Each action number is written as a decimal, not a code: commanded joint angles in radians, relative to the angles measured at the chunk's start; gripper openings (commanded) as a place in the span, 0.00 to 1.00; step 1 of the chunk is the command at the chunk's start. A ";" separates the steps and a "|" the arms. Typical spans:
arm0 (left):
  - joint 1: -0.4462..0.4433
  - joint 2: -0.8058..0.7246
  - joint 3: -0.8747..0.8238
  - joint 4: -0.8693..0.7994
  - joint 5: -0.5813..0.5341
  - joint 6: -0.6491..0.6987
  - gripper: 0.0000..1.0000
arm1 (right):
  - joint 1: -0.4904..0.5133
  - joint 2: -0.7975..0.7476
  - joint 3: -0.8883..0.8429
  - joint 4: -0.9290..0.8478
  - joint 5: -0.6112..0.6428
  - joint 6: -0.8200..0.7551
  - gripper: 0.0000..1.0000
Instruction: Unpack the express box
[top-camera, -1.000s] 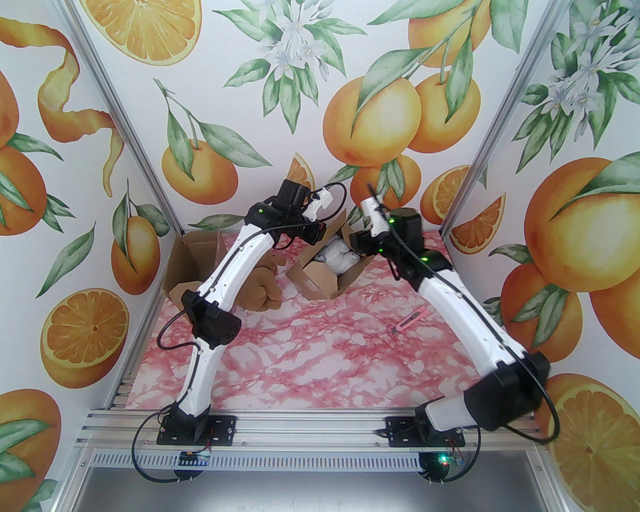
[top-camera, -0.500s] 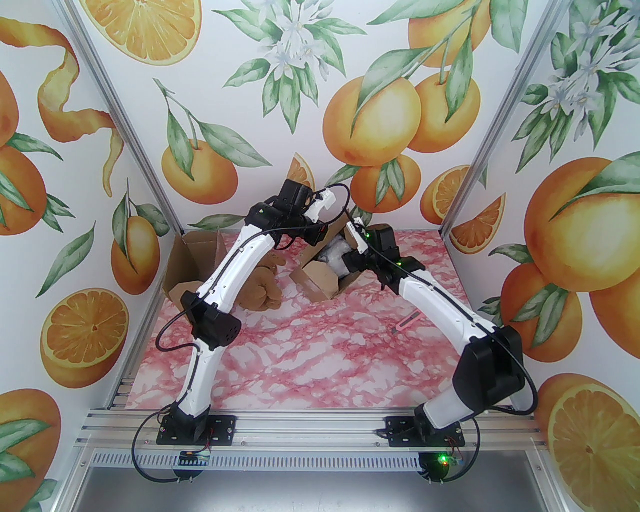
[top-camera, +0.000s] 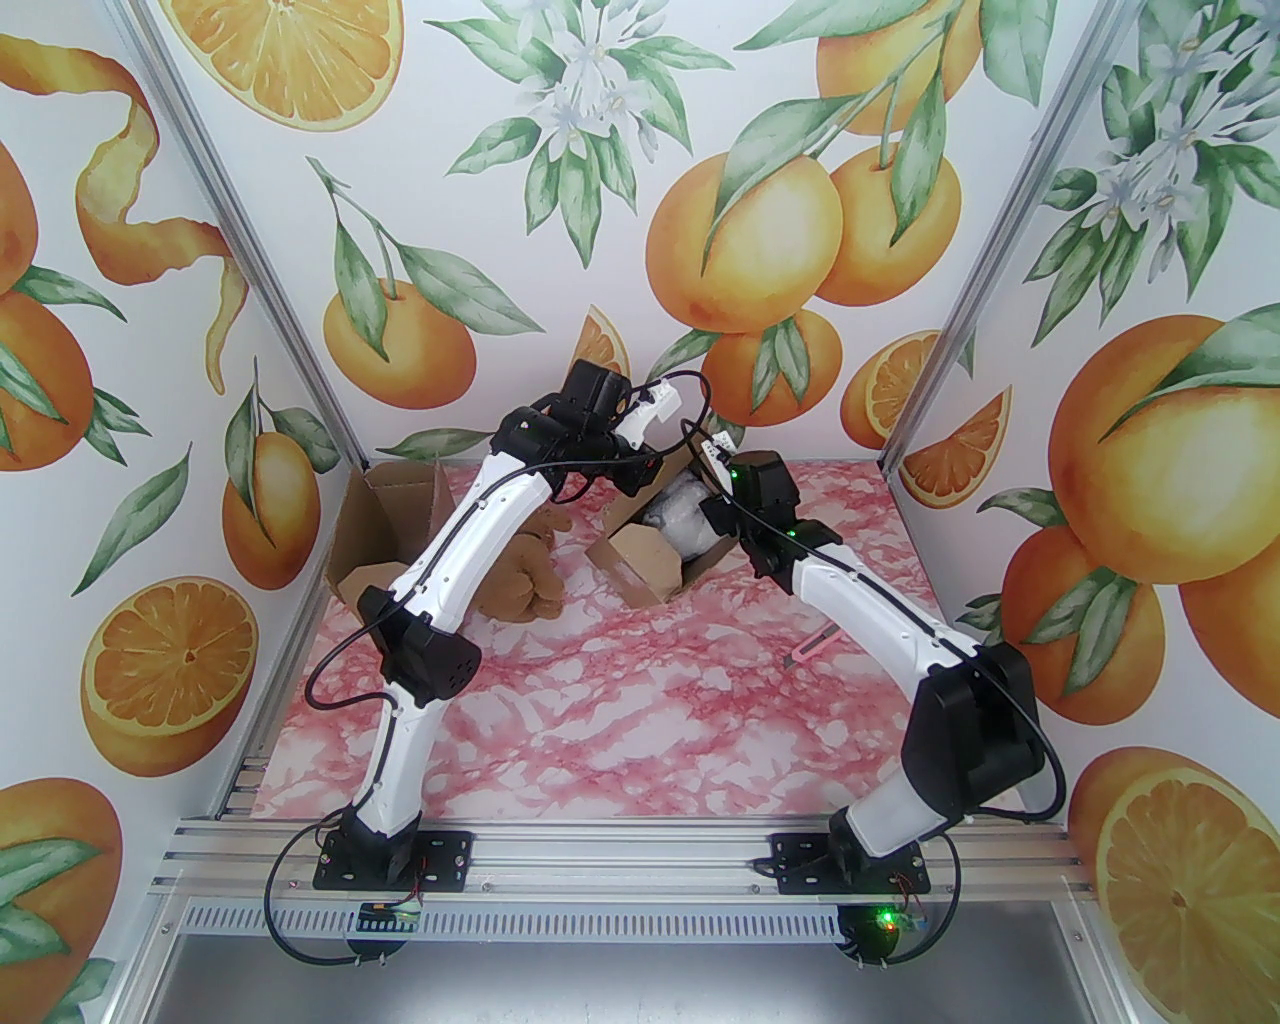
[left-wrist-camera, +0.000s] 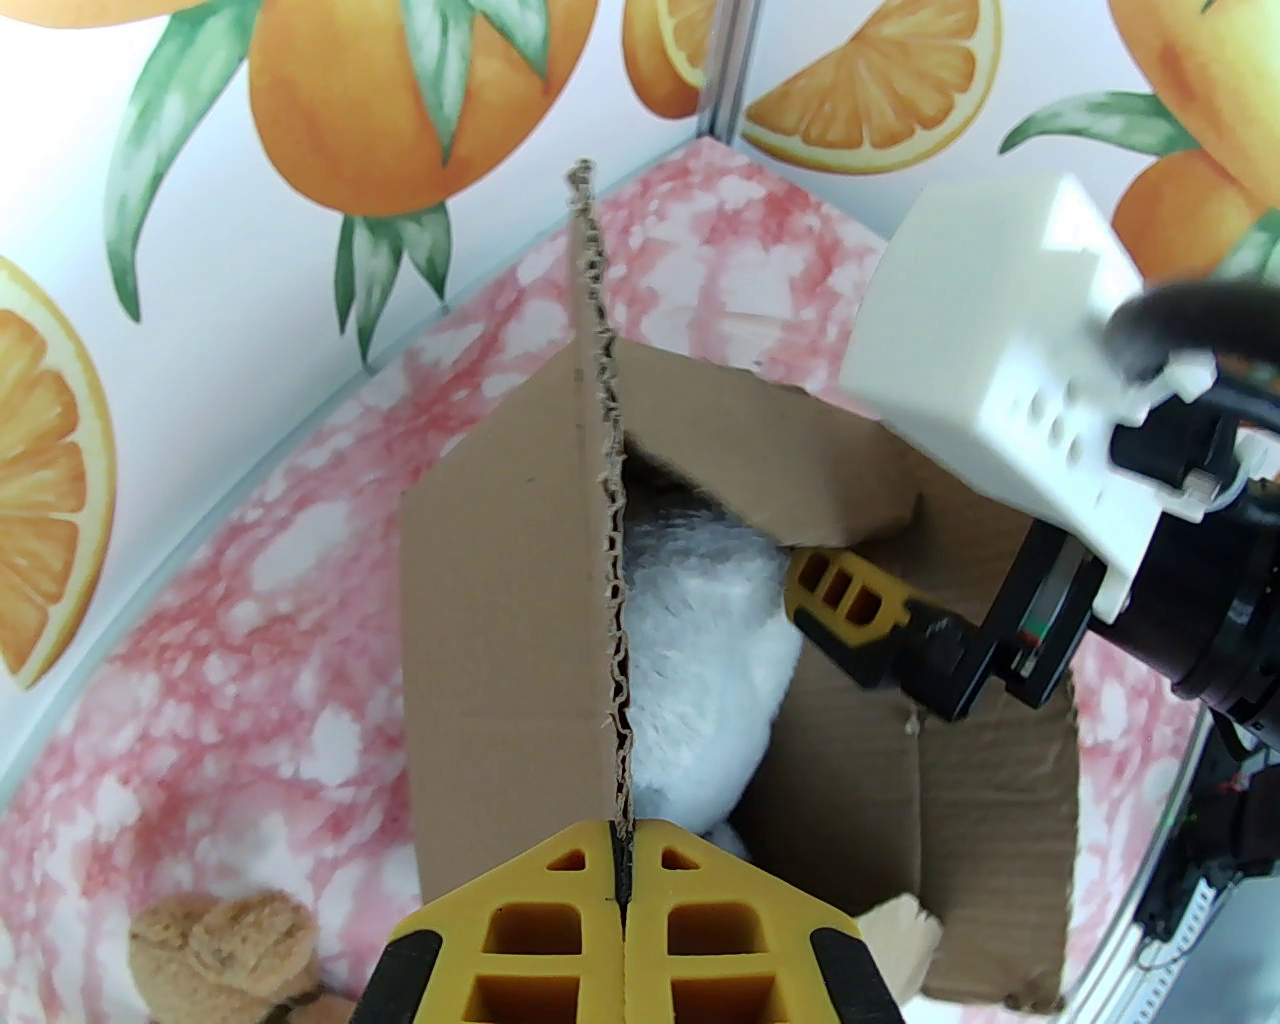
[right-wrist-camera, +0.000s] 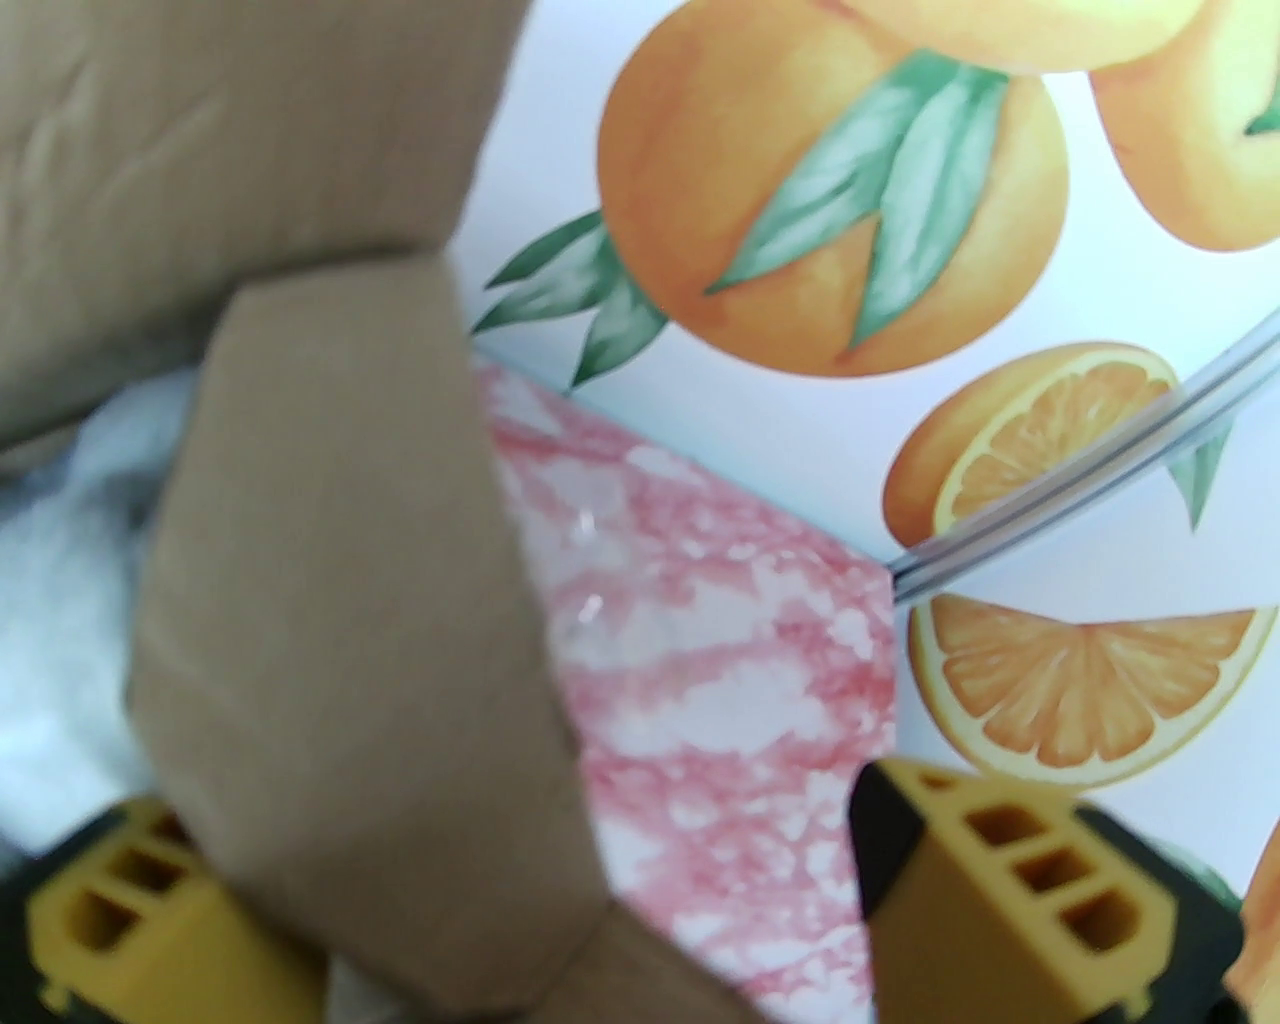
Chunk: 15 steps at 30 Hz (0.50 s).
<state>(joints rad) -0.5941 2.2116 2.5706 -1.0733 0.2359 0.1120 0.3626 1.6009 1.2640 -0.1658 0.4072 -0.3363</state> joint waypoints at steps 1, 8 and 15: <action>-0.001 -0.079 -0.010 0.058 -0.005 0.018 0.00 | -0.047 -0.075 -0.040 0.074 -0.049 0.094 0.84; -0.002 -0.084 -0.013 0.061 -0.012 0.016 0.00 | -0.145 -0.087 -0.037 0.032 -0.144 0.243 0.81; 0.000 -0.082 -0.034 0.075 -0.046 0.007 0.00 | -0.233 -0.082 -0.008 -0.023 -0.442 0.386 0.77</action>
<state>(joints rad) -0.5949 2.2040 2.5488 -1.0702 0.2115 0.1112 0.1490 1.5311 1.2282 -0.1570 0.1295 -0.0387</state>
